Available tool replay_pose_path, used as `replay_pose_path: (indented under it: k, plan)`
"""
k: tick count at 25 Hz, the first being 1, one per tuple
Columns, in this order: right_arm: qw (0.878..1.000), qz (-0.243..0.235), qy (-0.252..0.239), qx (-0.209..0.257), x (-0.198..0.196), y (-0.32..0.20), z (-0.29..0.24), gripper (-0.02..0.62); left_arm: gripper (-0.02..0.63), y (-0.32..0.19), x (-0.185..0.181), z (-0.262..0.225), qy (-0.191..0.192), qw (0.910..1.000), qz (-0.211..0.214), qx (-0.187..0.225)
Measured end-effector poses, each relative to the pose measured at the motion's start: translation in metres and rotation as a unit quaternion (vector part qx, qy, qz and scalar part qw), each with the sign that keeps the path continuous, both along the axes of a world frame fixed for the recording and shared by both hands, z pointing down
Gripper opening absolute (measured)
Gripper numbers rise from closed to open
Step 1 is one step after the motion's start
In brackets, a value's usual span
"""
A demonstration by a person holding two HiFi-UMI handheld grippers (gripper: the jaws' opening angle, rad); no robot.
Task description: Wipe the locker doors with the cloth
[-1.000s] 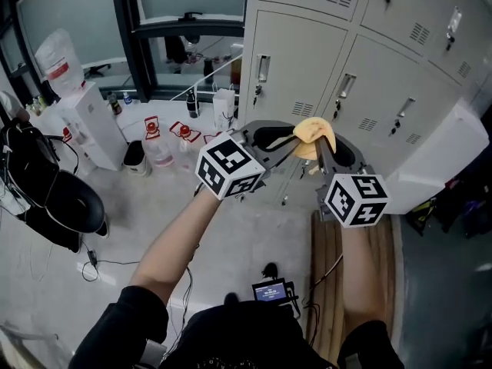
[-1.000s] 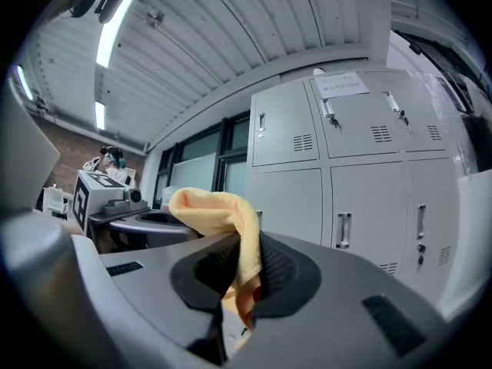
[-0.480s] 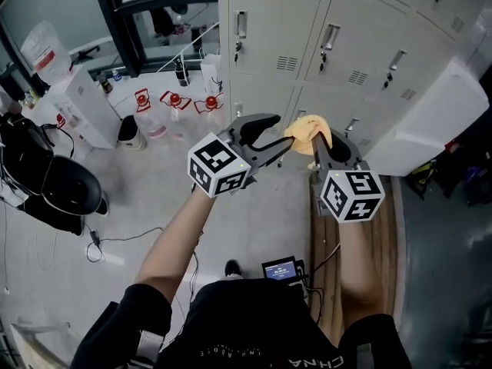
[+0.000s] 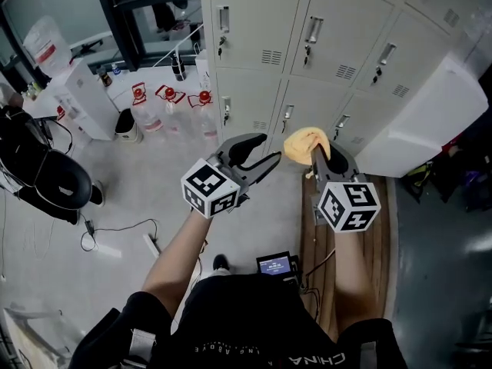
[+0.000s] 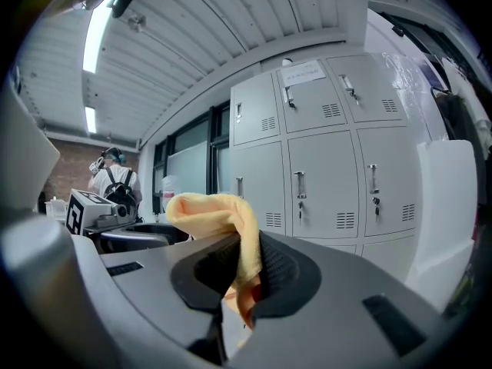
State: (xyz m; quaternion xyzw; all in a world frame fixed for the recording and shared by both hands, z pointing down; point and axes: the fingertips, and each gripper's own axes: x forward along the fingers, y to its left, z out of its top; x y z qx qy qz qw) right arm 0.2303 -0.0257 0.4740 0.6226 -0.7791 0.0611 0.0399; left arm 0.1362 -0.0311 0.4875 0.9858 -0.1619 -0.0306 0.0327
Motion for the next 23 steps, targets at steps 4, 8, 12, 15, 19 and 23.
replay_pose_path:
  k: [4,8,12,15,19,23]
  plan:
    - [1.000,-0.004,-0.005,0.000,0.004,0.003,0.001,0.061,0.215,0.001,0.001,0.001,-0.010,0.9999,-0.007,0.003]
    - [1.000,-0.002,-0.007,0.004,0.006,0.002,-0.002,0.061,0.215,0.003,0.008,-0.002,-0.014,0.9999,-0.004,0.007]
    - [1.000,0.004,-0.018,0.009,0.014,0.000,-0.003,0.061,0.215,0.005,0.017,0.003,-0.021,0.9998,0.001,0.008]
    - [1.000,0.006,-0.023,0.011,0.016,0.000,-0.003,0.061,0.215,0.006,0.019,0.005,-0.026,0.9996,0.002,0.008]
    - [1.000,0.007,-0.024,0.012,0.018,-0.001,-0.005,0.061,0.215,0.005,0.021,0.005,-0.031,0.9995,0.003,0.010]
    - [1.000,0.008,-0.026,0.013,0.019,-0.002,-0.006,0.061,0.215,0.004,0.022,0.004,-0.034,0.9993,0.003,0.013]
